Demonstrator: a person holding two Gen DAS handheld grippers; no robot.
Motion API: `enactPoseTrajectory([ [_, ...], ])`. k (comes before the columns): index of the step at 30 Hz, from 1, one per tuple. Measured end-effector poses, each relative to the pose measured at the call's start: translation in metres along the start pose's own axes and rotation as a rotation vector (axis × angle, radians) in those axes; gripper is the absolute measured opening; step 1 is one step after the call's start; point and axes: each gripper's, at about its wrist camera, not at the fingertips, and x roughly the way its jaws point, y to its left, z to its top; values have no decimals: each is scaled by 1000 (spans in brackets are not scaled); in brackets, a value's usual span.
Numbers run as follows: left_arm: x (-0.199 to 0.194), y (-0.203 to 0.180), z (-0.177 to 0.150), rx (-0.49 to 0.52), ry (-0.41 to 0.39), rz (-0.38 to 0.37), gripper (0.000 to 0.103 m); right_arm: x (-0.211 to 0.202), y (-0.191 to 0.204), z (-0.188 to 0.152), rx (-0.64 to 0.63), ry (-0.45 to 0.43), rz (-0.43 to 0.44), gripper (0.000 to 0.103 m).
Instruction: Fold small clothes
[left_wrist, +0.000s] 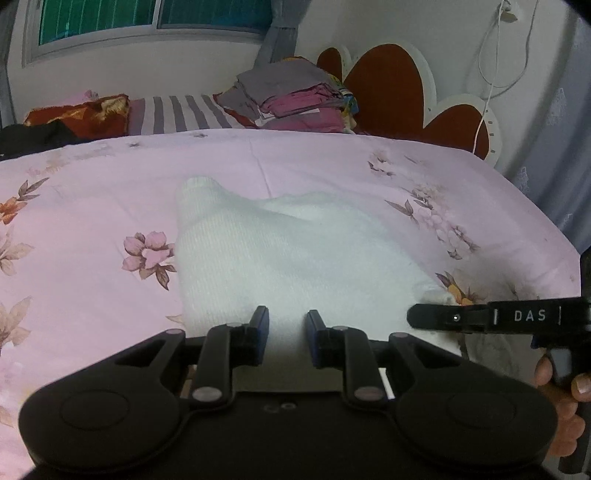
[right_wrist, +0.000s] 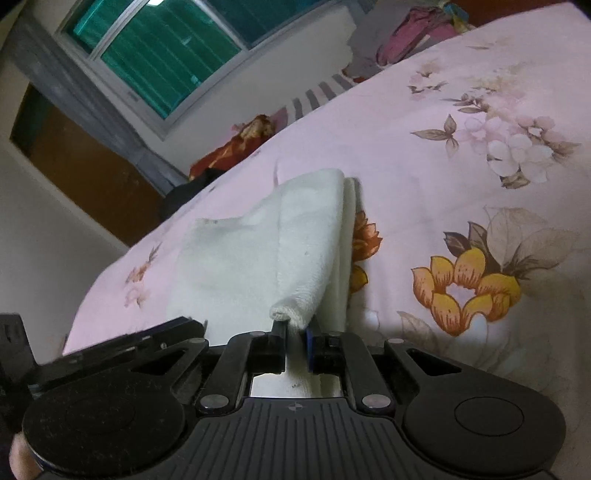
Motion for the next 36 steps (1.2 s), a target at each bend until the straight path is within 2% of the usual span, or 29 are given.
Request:
enactPoseTrajectory([
  [2, -8, 3, 7, -12, -16, -43, 21, -2, 3, 3, -31, 6, -3, 9],
  [3, -17, 6, 14, -12, -63, -59, 23, -7, 6, 6, -55, -3, -15, 10],
  [5, -25, 15, 29, -8, -124, -40, 23, -21, 17, 12, -106, -44, -40, 19],
  [6, -24, 21, 38, -12, -135, -26, 23, -29, 27, 15, -157, -83, -42, 19],
  [7, -19, 28, 46, -21, -138, -17, 23, -30, 39, 20, -221, -106, -53, 19],
  [9, -7, 35, 59, -11, -139, -15, 23, -14, 59, 32, -322, -97, -100, 19],
  [13, 26, 41, 69, 23, -97, 2, 23, 39, 69, 51, -374, -48, -138, 19],
  [15, 41, 46, 64, 13, -79, -1, 23, 63, 65, 57, -407, -28, -189, 19],
  [17, 55, 56, 55, -56, -64, -48, 23, 81, 52, 56, -445, 18, -270, 19],
  [22, 74, 57, 46, -94, -86, -71, 23, 77, 26, 50, -476, 12, -352, 19],
  [25, 68, 56, 51, -81, -68, -69, 23, 72, 13, 53, -420, 10, -327, 19],
  [28, 39, 56, 49, -54, -92, -91, 23, 71, 19, 55, -440, 14, -337, 19],
  [30, 16, 56, 39, -40, -110, -92, 23, 54, 29, 57, -425, -26, -336, 19],
  [33, -4, 60, 20, -62, -108, -101, 23, 26, 46, 48, -441, -70, -270, 19],
  [36, 3, 55, 9, -35, -72, -79, 23, 16, 61, 29, -482, -52, -171, 19],
])
